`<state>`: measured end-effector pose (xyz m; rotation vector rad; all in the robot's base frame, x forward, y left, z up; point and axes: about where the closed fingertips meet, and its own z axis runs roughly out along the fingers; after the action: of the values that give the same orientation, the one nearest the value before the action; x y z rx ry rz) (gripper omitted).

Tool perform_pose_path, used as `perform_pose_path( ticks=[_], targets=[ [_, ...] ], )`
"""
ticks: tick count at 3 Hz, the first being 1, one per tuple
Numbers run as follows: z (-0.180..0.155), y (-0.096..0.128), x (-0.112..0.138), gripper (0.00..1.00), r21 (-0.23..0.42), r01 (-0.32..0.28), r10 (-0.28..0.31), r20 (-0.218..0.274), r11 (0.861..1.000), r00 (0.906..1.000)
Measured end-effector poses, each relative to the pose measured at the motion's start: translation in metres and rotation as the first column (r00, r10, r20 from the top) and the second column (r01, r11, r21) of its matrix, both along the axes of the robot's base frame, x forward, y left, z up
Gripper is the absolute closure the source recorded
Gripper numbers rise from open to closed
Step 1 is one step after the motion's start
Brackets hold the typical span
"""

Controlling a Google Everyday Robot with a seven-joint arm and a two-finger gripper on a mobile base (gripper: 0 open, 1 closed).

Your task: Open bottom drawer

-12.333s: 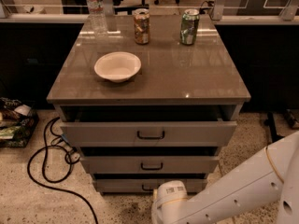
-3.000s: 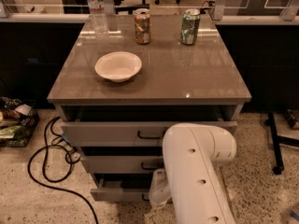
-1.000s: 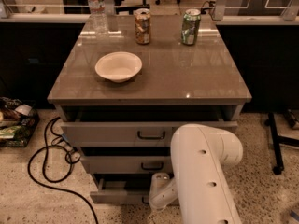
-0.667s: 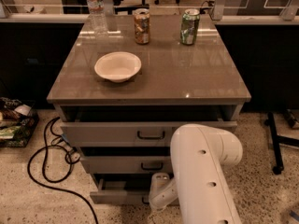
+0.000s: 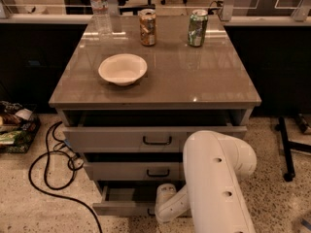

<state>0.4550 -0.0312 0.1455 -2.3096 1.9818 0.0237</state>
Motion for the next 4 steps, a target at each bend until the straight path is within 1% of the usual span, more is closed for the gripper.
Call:
perform_pose_path(
  ticks=[1,2,3,4],
  targets=[
    [0.000,0.001,-0.017,1.00,-0.013,-0.015,0.015,0.017,1.000,0.9997],
    [0.000,0.002,-0.021,1.00,-0.017,-0.020,0.020,0.023,1.000,0.9995],
    [0.001,0.004,-0.041,1.00,-0.036,-0.037,0.038,0.043,0.999,0.9983],
    [0.001,0.006,-0.046,1.00,-0.044,-0.043,0.046,0.052,0.998,0.9976]
  ],
)
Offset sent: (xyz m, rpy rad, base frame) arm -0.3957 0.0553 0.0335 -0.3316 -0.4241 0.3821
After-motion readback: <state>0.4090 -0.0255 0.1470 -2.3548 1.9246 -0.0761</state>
